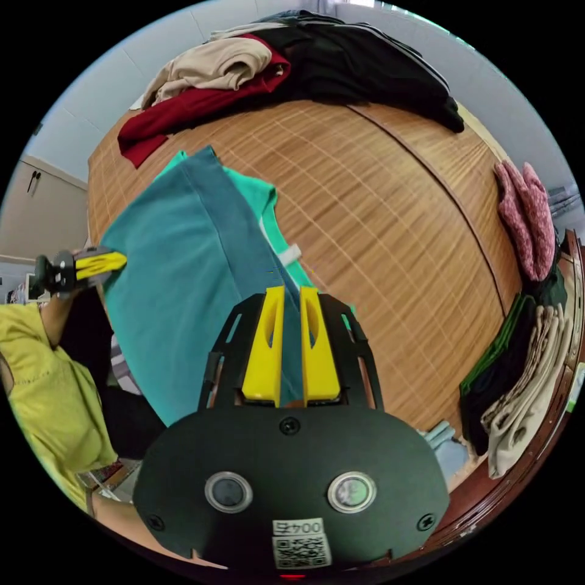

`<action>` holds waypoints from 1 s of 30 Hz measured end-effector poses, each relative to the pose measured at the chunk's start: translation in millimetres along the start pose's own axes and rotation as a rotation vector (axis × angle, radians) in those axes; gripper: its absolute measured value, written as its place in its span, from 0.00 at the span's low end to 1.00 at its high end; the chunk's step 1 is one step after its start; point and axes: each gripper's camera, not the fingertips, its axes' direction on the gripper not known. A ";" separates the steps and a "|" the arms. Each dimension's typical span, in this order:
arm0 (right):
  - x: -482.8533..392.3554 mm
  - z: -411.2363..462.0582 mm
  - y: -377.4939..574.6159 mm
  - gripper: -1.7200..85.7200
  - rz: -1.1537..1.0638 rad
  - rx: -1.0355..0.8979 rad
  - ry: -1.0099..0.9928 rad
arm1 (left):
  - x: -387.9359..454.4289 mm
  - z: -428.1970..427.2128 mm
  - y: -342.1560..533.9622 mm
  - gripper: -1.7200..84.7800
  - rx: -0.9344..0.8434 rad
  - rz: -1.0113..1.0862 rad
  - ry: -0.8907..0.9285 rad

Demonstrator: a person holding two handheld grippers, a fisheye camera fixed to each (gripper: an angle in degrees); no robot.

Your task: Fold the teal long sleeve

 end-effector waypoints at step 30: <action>15.1 -47.6 137.3 0.03 0.234 -0.067 0.178 | -4.3 -0.9 2.9 0.02 0.004 -0.005 -0.003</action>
